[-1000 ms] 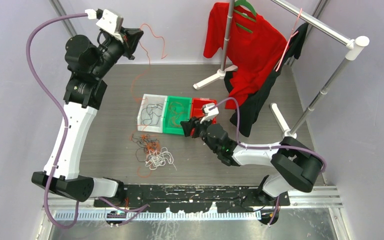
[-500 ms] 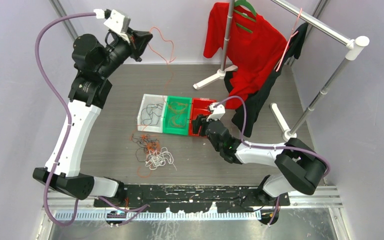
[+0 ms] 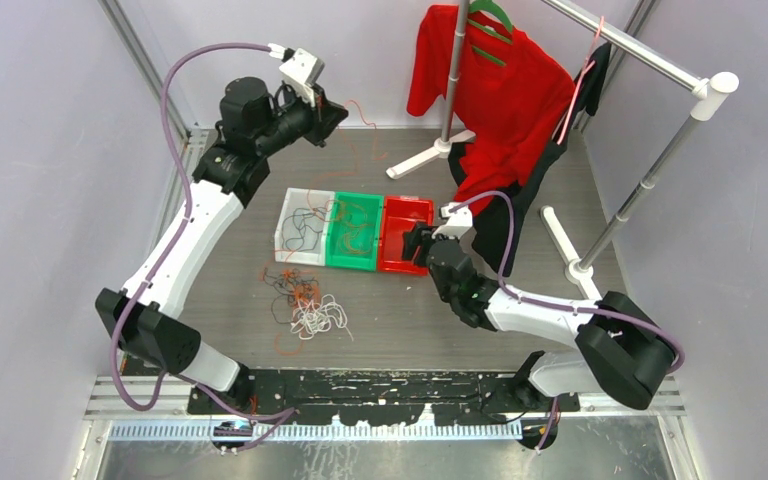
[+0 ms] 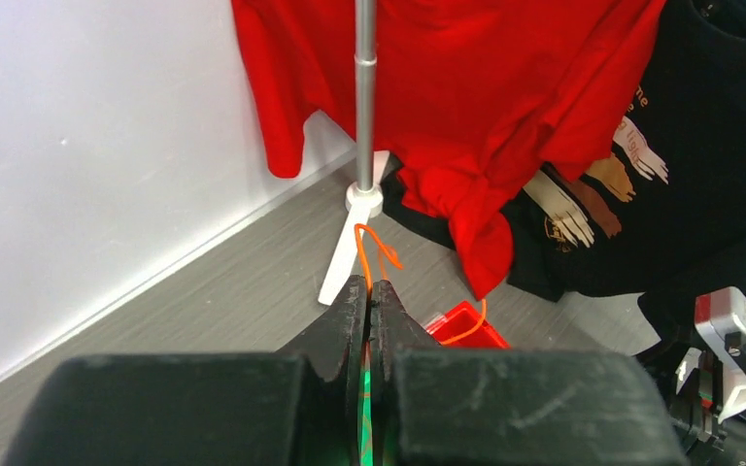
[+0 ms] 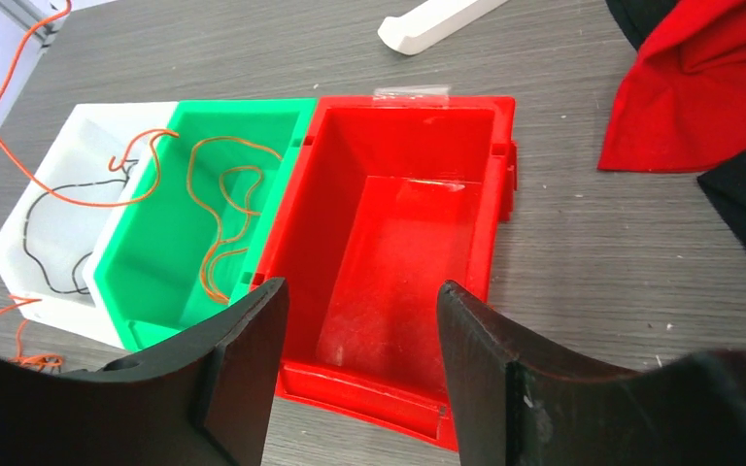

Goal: Untangle the cables
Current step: Place the cable in the bin.

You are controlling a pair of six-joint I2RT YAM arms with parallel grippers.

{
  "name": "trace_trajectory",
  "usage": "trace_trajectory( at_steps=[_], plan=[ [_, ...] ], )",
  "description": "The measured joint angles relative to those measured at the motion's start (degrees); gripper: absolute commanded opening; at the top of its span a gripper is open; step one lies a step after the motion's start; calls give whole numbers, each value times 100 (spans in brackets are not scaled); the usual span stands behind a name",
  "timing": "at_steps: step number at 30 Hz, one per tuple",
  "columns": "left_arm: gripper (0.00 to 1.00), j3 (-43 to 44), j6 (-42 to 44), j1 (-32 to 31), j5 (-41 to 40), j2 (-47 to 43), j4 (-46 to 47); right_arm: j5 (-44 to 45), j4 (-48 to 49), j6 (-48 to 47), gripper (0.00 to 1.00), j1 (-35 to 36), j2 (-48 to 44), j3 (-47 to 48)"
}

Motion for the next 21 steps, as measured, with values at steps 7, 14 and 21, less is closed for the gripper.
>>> trace_trajectory(
  at_steps=[7, 14, 21],
  plan=[
    [0, 210, -61, -90, 0, 122, -101, 11, -142, 28, 63, -46, -2, -37],
    [0, 240, -52, -186, -26, 101, -81, 4, -168, 72, 63, -74, -42, -83],
    [0, -535, 55, -271, -101, 83, -374, 7, -205, 96, 63, -157, -195, -162]
  ],
)
